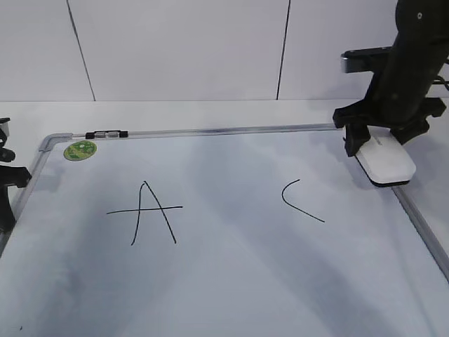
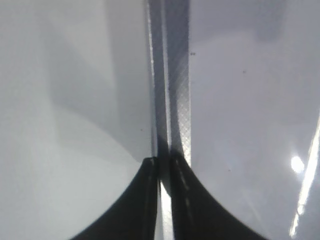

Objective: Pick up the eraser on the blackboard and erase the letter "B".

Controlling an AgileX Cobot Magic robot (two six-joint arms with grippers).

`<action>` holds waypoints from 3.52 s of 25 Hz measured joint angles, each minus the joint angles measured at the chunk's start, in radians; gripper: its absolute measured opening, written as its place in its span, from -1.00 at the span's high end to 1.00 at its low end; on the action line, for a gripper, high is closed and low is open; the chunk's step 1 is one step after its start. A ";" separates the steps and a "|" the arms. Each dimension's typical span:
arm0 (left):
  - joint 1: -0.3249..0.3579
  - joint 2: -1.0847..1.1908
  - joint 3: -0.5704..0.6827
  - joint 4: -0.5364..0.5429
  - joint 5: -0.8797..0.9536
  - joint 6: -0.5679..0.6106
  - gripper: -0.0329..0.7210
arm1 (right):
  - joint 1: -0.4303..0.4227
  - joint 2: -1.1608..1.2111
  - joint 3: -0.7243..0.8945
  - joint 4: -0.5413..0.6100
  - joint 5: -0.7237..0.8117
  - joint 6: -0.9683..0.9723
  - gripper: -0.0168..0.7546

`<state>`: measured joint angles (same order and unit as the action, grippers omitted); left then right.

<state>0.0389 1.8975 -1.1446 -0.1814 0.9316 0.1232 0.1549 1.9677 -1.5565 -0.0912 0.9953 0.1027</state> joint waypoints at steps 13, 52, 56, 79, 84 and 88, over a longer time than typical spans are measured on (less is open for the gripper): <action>0.000 0.001 0.000 -0.009 0.002 0.000 0.80 | -0.047 0.109 0.003 0.115 -0.055 -0.135 -0.49; 0.001 0.001 0.000 -0.012 0.014 0.000 0.80 | -0.082 0.090 0.004 0.149 -0.005 -0.119 -0.49; 0.001 0.001 0.000 -0.012 0.016 0.000 0.80 | -0.082 0.031 0.006 0.153 0.001 -0.117 -0.49; 0.001 0.001 0.000 -0.014 0.018 0.000 0.80 | -0.082 -0.171 0.384 0.192 -0.329 -0.203 -0.49; 0.001 0.001 0.000 -0.014 0.019 0.000 0.80 | -0.082 -0.129 0.384 0.193 -0.329 -0.205 -0.49; 0.001 0.001 0.000 -0.014 0.019 0.000 0.80 | -0.082 -0.122 0.384 0.193 -0.329 -0.206 -0.49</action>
<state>0.0395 1.8982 -1.1446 -0.1953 0.9502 0.1232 0.0728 1.8454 -1.1726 0.1013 0.6660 -0.1030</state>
